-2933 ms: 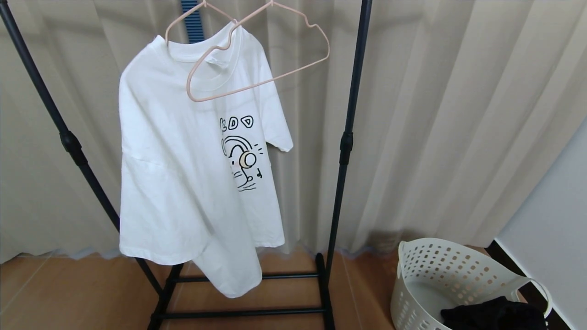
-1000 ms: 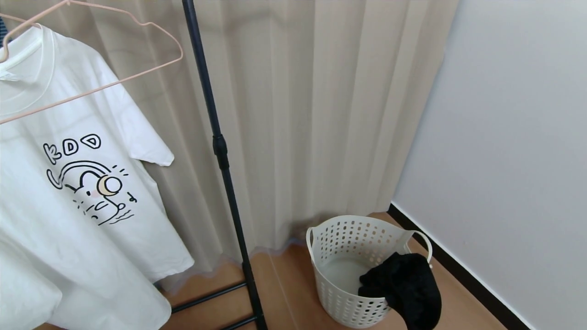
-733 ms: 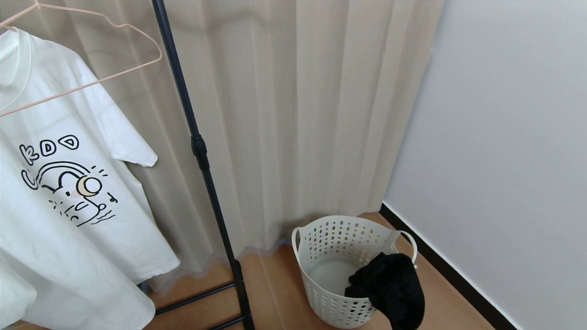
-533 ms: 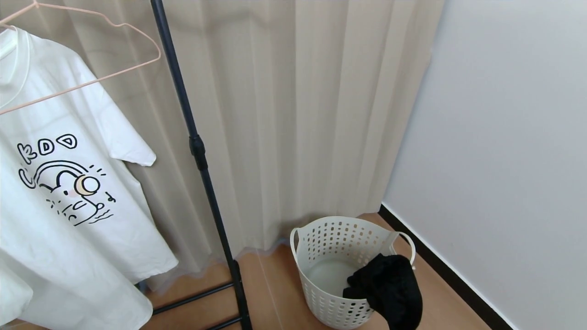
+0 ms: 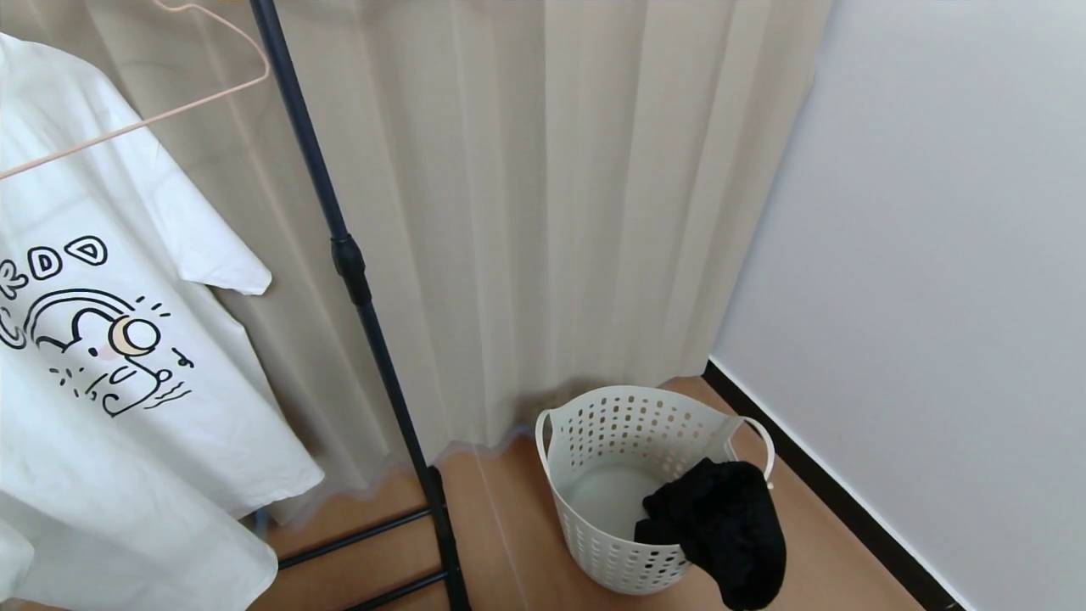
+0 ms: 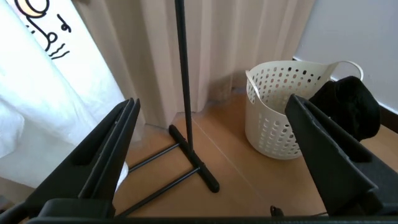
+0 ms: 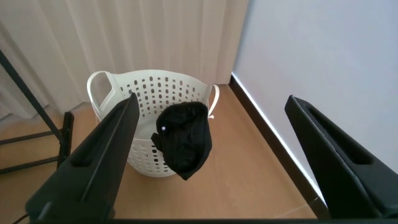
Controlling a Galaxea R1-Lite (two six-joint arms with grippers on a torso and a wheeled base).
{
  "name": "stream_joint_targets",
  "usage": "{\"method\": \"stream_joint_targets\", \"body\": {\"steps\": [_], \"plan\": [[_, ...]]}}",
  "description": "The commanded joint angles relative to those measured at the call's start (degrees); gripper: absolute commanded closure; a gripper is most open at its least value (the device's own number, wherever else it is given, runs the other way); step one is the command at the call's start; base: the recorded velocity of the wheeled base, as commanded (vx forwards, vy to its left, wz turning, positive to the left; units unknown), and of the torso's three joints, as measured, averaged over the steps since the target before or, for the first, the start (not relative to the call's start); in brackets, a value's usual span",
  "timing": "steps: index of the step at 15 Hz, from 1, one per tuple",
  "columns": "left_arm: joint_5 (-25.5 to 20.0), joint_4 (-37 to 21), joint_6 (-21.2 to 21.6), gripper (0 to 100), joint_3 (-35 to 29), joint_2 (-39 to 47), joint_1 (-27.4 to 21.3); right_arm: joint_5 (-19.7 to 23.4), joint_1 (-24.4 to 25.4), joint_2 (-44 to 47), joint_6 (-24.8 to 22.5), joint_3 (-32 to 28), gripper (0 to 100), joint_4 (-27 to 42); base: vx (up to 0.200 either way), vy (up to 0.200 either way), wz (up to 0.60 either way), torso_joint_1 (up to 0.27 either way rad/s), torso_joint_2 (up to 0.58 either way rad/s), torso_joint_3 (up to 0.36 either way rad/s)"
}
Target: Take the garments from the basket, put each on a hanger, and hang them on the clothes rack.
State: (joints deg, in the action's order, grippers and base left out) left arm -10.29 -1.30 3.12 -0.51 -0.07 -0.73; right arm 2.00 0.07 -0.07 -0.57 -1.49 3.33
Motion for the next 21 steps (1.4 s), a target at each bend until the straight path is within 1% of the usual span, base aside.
{"method": "stream_joint_targets", "body": {"steps": [1, 21], "plan": [[0.0, 0.1, 0.0, 0, 0.0, 0.1, 0.0, 0.0, 0.0, 0.1, 0.0, 0.0, 0, 0.0, 0.0, 0.0, 0.0, 0.002, 0.01, -0.193], [0.2, 0.1, -0.1, 0, 0.0, 0.1, 0.0, -0.3, 0.0, 0.1, 0.0, 0.0, 0, 0.2, 0.0, 0.0, 0.0, 0.004, 0.0, -0.197]]}}
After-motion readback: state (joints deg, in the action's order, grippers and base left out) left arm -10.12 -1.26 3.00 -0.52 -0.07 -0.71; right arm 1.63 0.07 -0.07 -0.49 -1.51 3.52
